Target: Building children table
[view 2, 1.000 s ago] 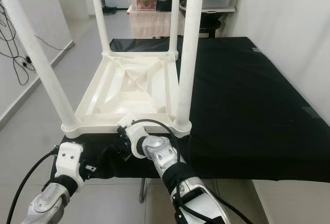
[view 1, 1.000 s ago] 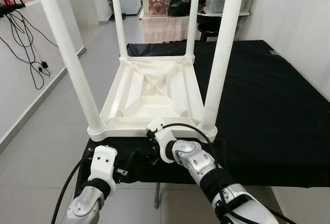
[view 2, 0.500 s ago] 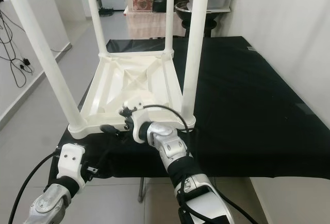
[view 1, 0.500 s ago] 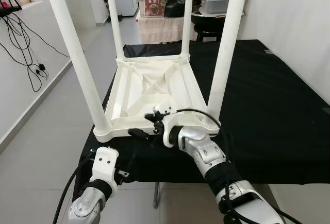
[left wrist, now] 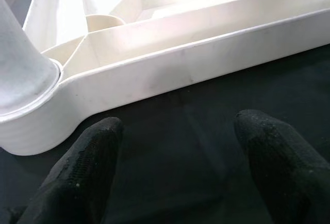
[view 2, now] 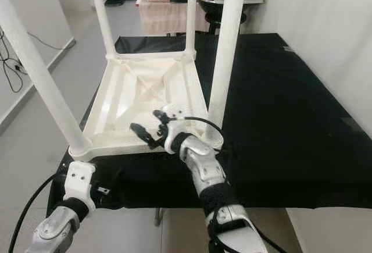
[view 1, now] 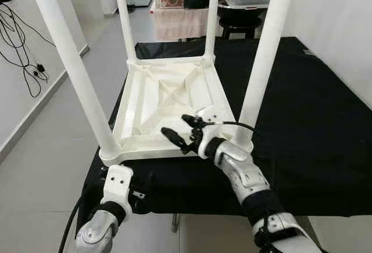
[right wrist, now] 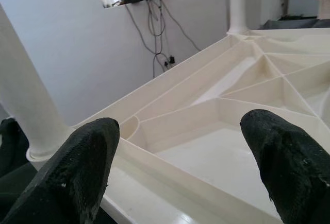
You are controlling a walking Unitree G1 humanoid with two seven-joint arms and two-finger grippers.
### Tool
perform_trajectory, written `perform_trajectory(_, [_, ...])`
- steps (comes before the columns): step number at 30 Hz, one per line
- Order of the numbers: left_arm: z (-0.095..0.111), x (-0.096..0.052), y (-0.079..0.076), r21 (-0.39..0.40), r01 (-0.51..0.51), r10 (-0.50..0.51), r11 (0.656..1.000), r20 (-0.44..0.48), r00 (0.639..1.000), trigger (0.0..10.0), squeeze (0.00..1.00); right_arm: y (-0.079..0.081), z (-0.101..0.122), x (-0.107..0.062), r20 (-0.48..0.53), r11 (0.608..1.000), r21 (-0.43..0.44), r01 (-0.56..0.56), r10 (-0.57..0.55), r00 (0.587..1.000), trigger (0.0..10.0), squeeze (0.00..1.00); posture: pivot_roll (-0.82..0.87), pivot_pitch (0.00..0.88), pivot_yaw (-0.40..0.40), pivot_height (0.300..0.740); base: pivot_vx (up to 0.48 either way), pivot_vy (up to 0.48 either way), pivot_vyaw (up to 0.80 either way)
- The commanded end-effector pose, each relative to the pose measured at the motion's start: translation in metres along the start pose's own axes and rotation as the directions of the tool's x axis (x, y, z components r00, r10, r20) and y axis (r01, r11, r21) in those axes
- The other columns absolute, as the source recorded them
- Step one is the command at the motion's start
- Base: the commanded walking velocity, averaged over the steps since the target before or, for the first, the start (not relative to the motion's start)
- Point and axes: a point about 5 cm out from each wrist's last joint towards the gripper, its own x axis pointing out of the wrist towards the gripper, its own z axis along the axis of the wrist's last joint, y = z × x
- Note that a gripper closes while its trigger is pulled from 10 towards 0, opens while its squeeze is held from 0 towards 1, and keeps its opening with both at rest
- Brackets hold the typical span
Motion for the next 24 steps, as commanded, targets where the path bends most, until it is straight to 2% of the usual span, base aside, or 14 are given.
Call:
perform_trajectory(1, [0.005, -0.001, 0.004, 0.038, -0.01, 0.01, 0.999, 0.014, 1.0, 10.0, 0.0, -0.001, -0.001, -0.01, 0.034, 0.999, -0.033, 0.03, -0.029, 0.999, 10.0, 0.0, 0.02, 0.0, 0.012, 0.74, 0.0, 0.0, 0.0])
perform_trajectory(6, [0.01, 0.001, 0.005, 0.049, -0.014, 0.012, 0.999, 0.038, 0.999, 10.0, 0.0, -0.001, -0.006, -0.019, 0.021, 0.996, -0.081, 0.047, -0.045, 0.999, 10.0, 0.0, 0.01, 0.0, 0.015, 0.74, 0.0, 0.0, 0.0])
perform_trajectory(7, [0.013, 0.0, 0.005, 0.052, -0.021, 0.018, 0.998, 0.049, 0.999, 10.0, 0.0, -0.002, -0.01, -0.024, 0.009, 0.991, -0.118, 0.061, -0.061, 0.998, 10.0, 0.0, 0.01, 0.0, 0.015, 0.74, 0.0, 0.0, 0.0])
perform_trajectory(10, [0.016, -0.011, 0.012, 0.049, -0.082, 0.078, 0.995, 0.074, 0.994, 10.0, 0.0, -0.016, -0.018, -0.041, -0.004, 0.956, -0.214, 0.199, -0.205, 0.979, 10.0, 0.0, 0.01, 0.0, 0.014, 0.74, 0.0, 0.0, 0.0])
perform_trajectory(14, [0.015, -0.016, 0.015, 0.045, -0.103, 0.1, 0.994, 0.075, 0.992, 10.0, 0.0, -0.019, -0.019, -0.045, -0.002, 0.948, -0.222, 0.227, -0.233, 0.972, 10.0, 0.0, 0.01, 0.0, 0.012, 0.74, 0.0, 0.0, 0.0])
perform_trajectory(17, [0.01, -0.03, 0.017, 0.007, -0.213, 0.212, 0.977, 0.086, 0.974, 10.0, 0.0, -0.014, -0.027, -0.064, -0.015, 0.943, -0.214, 0.257, -0.266, 0.964, 10.0, 0.0, 0.01, 0.0, -0.018, 0.74, 0.0, 0.0, 0.0])
perform_trajectory(19, [0.01, -0.03, 0.017, 0.007, -0.213, 0.212, 0.977, 0.086, 0.974, 10.0, 0.0, -0.014, -0.027, -0.064, -0.015, 0.943, -0.214, 0.257, -0.266, 0.964, 10.0, 0.0, 0.01, 0.0, -0.018, 0.74, 0.0, 0.0, 0.0])
perform_trajectory(22, [0.016, -0.038, 0.025, 0.028, -0.327, 0.321, 0.945, 0.122, 0.939, 10.0, 0.0, -0.008, -0.031, -0.073, -0.019, 0.94, -0.22, 0.262, -0.272, 0.962, 10.0, 0.0, 0.01, 0.0, -0.024, 0.74, 0.0, 0.0, 0.0])
perform_trajectory(24, [0.019, -0.038, 0.029, 0.033, -0.35, 0.342, 0.936, 0.141, 0.929, 10.0, 0.0, -0.009, -0.029, -0.074, -0.013, 0.935, -0.221, 0.276, -0.286, 0.958, 10.0, 0.0, 0.01, 0.0, -0.023, 0.74, 0.0, 0.0, 0.0])
